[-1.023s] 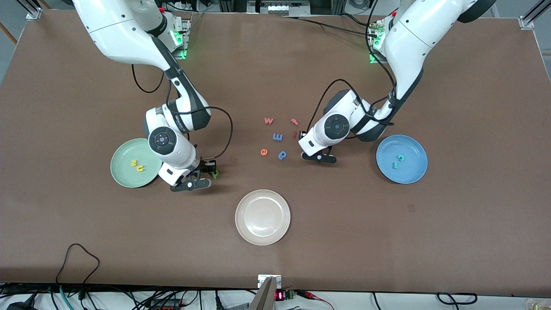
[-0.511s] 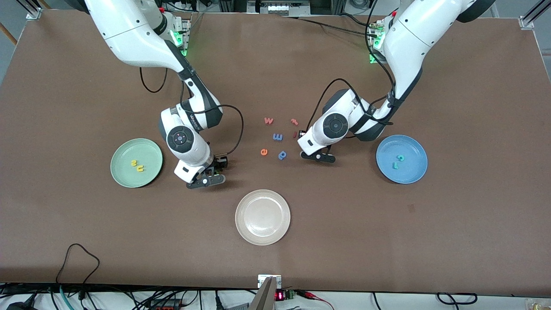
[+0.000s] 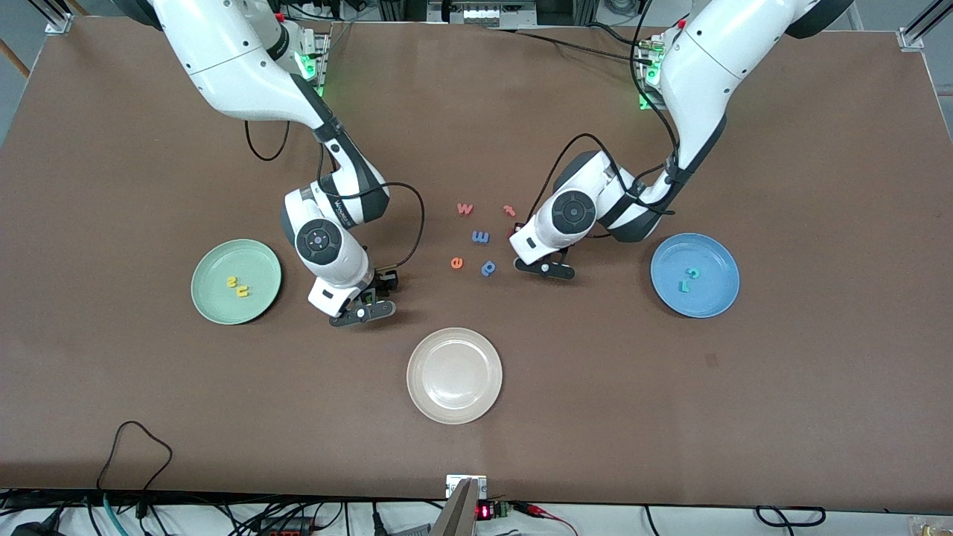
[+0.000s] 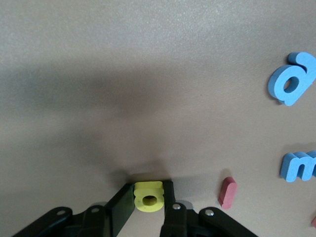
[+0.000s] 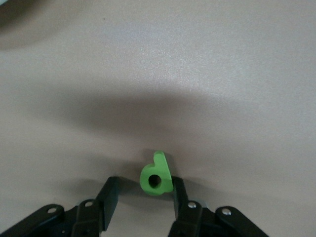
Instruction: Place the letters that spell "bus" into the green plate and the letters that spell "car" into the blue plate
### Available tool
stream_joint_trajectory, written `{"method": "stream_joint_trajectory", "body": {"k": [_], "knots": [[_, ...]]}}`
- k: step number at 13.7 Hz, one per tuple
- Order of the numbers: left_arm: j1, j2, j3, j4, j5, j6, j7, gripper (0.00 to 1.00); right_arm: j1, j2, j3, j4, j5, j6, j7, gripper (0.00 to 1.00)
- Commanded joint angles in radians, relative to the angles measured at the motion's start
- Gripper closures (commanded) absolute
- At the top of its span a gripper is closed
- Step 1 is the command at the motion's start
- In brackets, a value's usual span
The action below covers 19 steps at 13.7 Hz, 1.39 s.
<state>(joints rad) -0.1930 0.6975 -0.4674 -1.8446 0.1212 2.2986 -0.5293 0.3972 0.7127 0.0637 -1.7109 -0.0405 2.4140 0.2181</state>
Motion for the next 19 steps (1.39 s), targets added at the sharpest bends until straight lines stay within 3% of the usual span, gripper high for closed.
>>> {"method": "stream_joint_trajectory", "body": {"k": [1, 3, 5, 8, 11, 13, 15, 19], "knots": [[-0.002, -0.01, 0.01, -0.019, 0.025, 0.001, -0.006, 0.84, 0.005, 0.022, -0.012, 0.022, -0.001, 0.016, -0.025, 0.5], [0.001, -0.016, 0.01, -0.019, 0.025, -0.002, -0.006, 0.88, 0.002, 0.025, -0.012, 0.022, -0.001, 0.016, -0.026, 0.57], [0.027, -0.067, 0.007, -0.01, 0.025, -0.085, -0.005, 0.91, 0.0, 0.025, -0.013, 0.022, -0.001, 0.016, -0.026, 0.68], [0.172, -0.168, 0.01, -0.004, 0.026, -0.244, 0.015, 0.91, 0.0, 0.025, -0.013, 0.022, 0.001, 0.016, -0.023, 0.86], [0.366, -0.191, 0.01, -0.004, 0.031, -0.281, 0.158, 0.91, -0.008, 0.007, -0.013, 0.022, -0.001, 0.014, -0.034, 0.9], [0.452, -0.182, 0.012, -0.005, 0.041, -0.275, 0.184, 0.91, -0.055, -0.079, -0.013, -0.007, -0.005, -0.028, -0.043, 0.9], [0.49, -0.164, 0.01, -0.005, 0.144, -0.268, 0.186, 0.91, -0.125, -0.169, -0.013, -0.079, -0.009, -0.12, -0.087, 0.9], [0.535, -0.105, 0.006, -0.022, 0.153, -0.225, 0.187, 0.9, -0.286, -0.28, -0.015, -0.263, -0.012, -0.161, -0.204, 0.82]]}}
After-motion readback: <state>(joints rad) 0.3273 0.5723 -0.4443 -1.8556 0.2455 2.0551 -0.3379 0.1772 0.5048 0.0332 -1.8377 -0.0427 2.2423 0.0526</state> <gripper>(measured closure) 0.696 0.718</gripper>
